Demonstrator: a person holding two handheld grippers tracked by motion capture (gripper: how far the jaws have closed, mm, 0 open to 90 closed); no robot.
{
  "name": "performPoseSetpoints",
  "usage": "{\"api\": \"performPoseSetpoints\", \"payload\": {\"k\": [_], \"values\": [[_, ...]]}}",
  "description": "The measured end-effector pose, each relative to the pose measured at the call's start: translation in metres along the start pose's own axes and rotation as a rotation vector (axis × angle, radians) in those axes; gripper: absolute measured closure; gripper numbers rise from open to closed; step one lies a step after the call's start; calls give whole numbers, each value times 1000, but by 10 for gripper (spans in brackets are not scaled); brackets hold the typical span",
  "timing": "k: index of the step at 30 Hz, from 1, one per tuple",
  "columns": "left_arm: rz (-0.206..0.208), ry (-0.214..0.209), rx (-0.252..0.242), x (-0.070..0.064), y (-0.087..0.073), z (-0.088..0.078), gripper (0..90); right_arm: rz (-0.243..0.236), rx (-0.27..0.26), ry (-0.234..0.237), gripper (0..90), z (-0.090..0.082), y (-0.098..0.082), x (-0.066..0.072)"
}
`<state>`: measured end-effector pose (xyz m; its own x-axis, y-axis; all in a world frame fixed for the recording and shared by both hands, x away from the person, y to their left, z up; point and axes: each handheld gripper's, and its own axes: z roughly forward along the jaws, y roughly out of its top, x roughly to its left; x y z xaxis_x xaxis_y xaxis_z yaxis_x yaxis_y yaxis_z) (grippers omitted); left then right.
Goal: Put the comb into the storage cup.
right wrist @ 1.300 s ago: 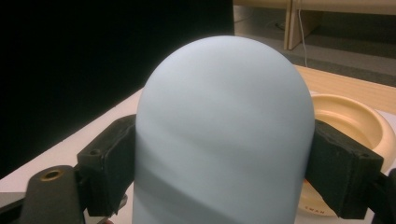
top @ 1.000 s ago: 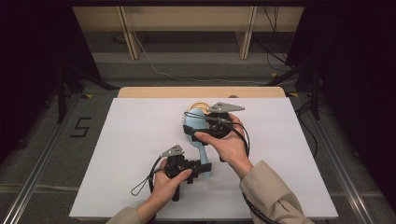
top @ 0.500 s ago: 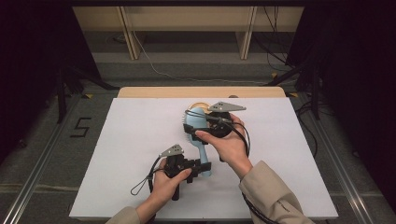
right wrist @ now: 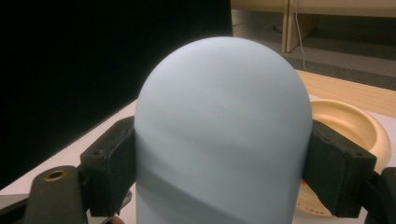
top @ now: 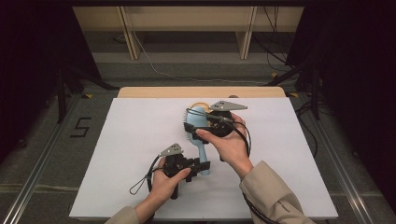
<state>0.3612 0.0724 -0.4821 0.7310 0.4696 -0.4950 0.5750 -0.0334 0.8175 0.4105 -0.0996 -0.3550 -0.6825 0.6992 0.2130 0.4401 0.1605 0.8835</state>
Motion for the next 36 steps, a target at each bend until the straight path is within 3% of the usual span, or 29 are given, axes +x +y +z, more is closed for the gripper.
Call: {"api": "performPoseSetpoints", "payload": {"k": [4,6,13,17,20,36], "values": [[2,3,-13,1,1,-1,633,1,-5,-4,200,-3,2,0],[0,-7,-20,1,2,-1,577,0,-10,-5,200,-4,2,0],[17,-10,-41,0,6,-2,266,7,-47,-23,200,-10,6,-4],[47,-30,-33,-1,6,-4,163,-1,-67,-36,201,-13,7,-7],[42,-40,-41,0,6,-7,159,-4,-84,-43,201,-15,9,-7],[57,2,-55,6,8,-19,157,-30,-149,-80,202,-25,14,-10]]}}
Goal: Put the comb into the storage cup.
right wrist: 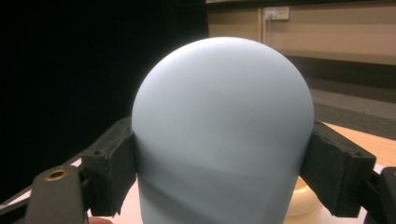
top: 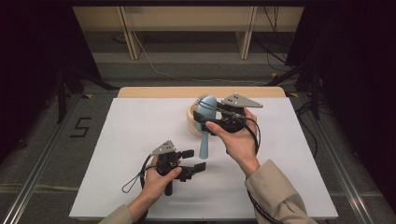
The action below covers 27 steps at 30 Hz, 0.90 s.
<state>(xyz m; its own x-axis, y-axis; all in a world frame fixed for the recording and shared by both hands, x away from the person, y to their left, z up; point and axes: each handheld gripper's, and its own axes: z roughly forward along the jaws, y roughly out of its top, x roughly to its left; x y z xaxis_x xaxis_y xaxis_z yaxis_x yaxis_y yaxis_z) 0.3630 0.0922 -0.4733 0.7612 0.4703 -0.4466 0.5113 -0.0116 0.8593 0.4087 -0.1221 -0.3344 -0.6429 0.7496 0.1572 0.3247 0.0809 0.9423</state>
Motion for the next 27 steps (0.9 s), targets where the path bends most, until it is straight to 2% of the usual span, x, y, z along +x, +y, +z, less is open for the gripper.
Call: {"api": "performPoseSetpoints", "payload": {"k": [7,10,17,27], "values": [[35,23,-6,2,3,-11,154,-6,-6,-7,202,-2,1,-2],[67,49,-5,3,7,-17,151,-10,-14,-7,202,-2,1,-3],[111,91,-34,6,14,-32,149,-7,-26,-11,202,-5,3,-5],[184,148,-41,7,17,-44,148,-5,-35,-16,202,-7,4,-7]]}}
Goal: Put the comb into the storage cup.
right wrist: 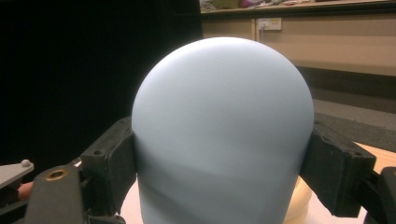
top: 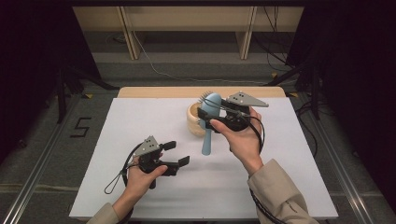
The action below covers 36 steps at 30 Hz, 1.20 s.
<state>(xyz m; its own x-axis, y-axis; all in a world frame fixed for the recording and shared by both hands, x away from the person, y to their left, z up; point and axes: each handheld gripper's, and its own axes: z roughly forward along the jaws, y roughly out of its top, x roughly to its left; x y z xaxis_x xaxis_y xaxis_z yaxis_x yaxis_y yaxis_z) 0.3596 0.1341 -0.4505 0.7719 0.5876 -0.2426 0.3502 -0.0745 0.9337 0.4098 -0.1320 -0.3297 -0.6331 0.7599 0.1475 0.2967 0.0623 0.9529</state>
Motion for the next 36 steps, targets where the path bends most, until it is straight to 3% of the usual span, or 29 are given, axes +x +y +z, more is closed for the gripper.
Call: {"api": "performPoseSetpoints", "payload": {"k": [10,26,36], "values": [[54,63,-14,7,2,-13,146,1,-1,-4,201,-1,0,-3],[79,141,-40,22,3,-36,141,4,-3,-13,202,-3,0,-8],[91,164,-41,27,0,-44,134,3,-6,-20,202,-5,1,-9]]}}
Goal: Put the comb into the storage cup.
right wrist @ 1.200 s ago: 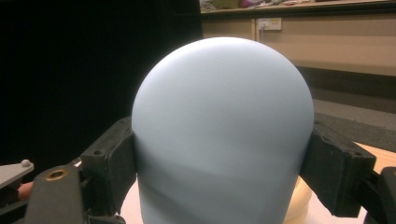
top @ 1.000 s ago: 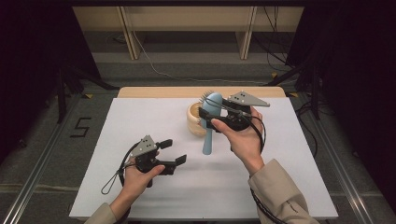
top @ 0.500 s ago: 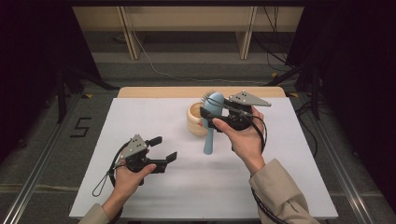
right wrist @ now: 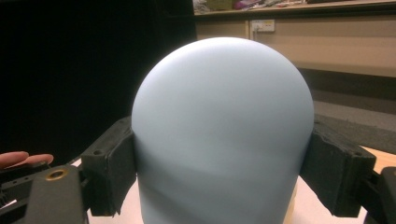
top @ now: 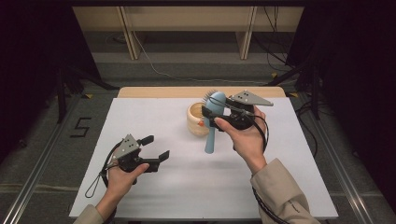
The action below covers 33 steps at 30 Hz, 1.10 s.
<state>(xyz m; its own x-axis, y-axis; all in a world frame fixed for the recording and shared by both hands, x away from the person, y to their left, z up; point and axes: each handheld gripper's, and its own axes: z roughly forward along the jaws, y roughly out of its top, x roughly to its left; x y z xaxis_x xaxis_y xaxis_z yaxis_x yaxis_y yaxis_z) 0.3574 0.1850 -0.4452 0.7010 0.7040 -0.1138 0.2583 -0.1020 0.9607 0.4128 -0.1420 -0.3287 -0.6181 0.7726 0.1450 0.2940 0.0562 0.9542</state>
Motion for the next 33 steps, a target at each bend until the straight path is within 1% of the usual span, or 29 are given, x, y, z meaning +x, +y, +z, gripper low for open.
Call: {"api": "performPoseSetpoints", "payload": {"k": [8,16,33], "values": [[21,-3,-1,4,-3,-3,117,1,-3,-7,202,-1,1,-3],[13,12,-12,12,-4,-8,106,-2,-8,-14,202,-3,2,-4],[12,17,-7,15,-6,-12,119,0,-16,-24,201,-5,2,-7]]}}
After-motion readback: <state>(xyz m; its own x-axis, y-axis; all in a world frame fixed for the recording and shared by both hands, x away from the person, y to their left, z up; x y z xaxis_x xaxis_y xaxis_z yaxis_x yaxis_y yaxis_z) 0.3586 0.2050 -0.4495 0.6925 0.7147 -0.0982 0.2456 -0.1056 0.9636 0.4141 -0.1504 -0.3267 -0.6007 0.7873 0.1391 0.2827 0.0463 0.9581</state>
